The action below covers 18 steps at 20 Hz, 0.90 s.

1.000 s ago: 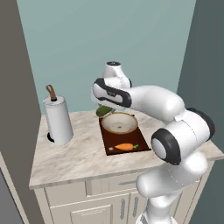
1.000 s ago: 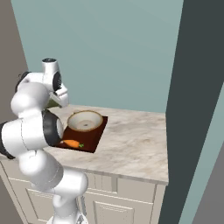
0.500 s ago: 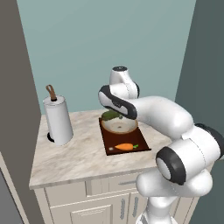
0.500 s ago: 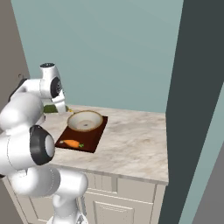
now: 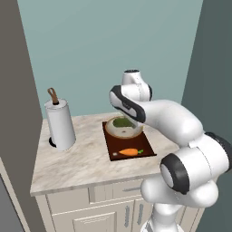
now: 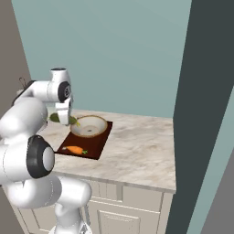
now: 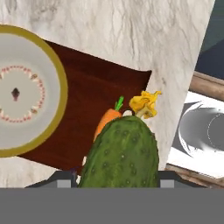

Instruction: Place the two vegetables and bowl onto the tray for setting up a vegetable dip station.

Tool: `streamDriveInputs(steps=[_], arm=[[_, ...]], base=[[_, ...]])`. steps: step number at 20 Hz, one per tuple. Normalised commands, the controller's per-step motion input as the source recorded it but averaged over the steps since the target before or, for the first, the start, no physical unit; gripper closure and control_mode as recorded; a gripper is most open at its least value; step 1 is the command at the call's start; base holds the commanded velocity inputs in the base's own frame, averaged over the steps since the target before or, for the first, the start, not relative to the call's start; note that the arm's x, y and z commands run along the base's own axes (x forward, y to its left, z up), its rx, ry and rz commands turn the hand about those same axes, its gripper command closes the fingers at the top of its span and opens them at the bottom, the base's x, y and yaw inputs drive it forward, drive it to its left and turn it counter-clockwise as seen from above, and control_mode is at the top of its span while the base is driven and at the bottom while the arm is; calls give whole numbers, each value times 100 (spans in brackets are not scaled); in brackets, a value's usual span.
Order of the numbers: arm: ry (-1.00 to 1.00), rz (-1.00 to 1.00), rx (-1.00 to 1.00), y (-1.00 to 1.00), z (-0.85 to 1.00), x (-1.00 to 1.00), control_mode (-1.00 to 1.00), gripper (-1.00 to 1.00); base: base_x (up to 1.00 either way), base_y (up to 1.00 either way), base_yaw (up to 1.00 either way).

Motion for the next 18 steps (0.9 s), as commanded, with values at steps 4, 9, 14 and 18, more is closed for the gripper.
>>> streamDriveInputs(steps=[4,9,14,18], arm=[[10,-22,0,-27,-6,-24,-100,100],[0,-15,0,-21,-18,-18,-100,100],[0,-4,0,-17,-25,-23,-100,100],[0,0,0,-20,-28,-11,-100,100]], base=[[0,0,0],[0,0,0],[0,0,0],[0,0,0]])
